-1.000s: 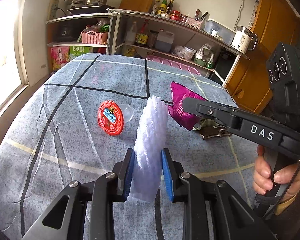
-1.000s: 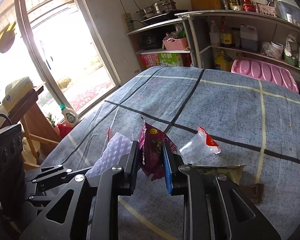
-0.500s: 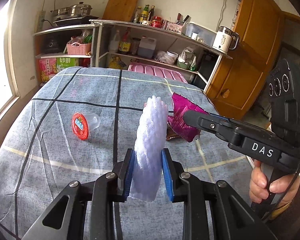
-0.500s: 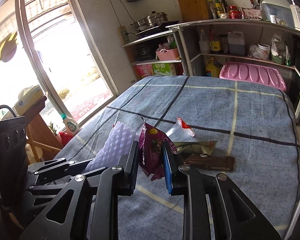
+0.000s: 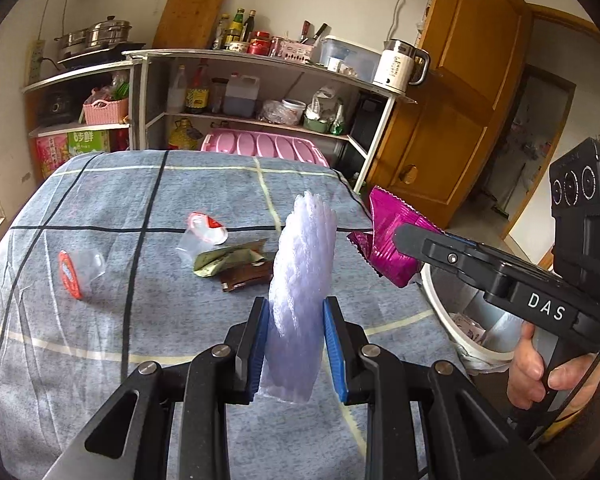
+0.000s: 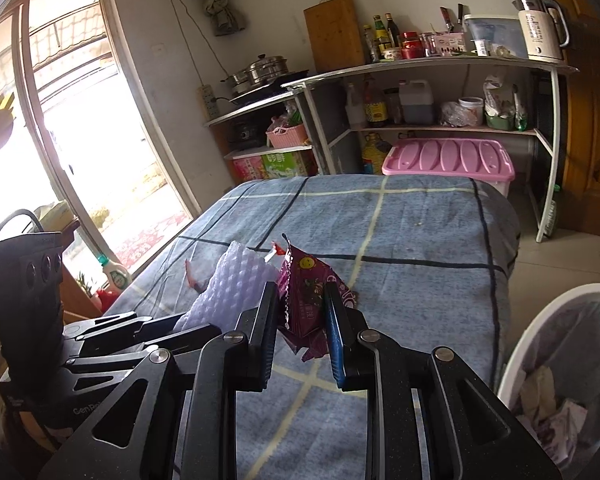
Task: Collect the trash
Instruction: 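Carry the foam net and pink wrapper over the white bin with both grippers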
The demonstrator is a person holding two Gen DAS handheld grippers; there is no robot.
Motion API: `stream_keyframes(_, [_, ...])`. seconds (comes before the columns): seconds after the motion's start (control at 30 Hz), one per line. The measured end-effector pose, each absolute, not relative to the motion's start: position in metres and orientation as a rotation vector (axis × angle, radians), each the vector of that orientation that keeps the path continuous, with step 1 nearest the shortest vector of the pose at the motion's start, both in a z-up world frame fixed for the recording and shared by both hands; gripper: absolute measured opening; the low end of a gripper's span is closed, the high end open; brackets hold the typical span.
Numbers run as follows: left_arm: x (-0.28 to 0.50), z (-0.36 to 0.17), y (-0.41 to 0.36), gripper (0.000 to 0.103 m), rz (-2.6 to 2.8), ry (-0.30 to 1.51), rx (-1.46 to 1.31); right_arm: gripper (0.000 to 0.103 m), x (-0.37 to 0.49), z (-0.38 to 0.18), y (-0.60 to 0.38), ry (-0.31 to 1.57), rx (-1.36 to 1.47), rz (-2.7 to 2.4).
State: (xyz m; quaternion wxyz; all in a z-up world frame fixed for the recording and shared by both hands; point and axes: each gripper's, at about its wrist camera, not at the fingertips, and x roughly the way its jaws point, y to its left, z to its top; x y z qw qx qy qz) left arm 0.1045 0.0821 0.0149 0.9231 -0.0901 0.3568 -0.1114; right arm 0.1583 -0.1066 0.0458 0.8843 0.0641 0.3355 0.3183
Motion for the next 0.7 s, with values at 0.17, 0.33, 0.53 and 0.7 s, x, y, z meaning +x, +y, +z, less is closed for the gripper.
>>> stream_keyframes(0.17, [0.113, 0.018, 0.048, 0.028, -0.286, 0.737, -0.154, 0.023, 0.153, 0.048, -0.142, 0.687, 0.159, 0.608])
stream_keyframes(0.33, [0.12, 0.018, 0.017, 0.028, -0.338, 0.744, -0.132, 0.023, 0.149, 0.05, -0.179, 0.679, 0.173, 0.543])
stream_keyframes(0.53, [0.133, 0.017, -0.025, 0.028, -0.412, 0.758, -0.119, 0.023, 0.147, 0.045, -0.22, 0.693, 0.188, 0.461])
stream_keyframes(0.7, [0.14, 0.015, -0.056, 0.028, -0.467, 0.775, -0.103, 0.023, 0.145, 0.039, -0.252, 0.701, 0.21, 0.408])
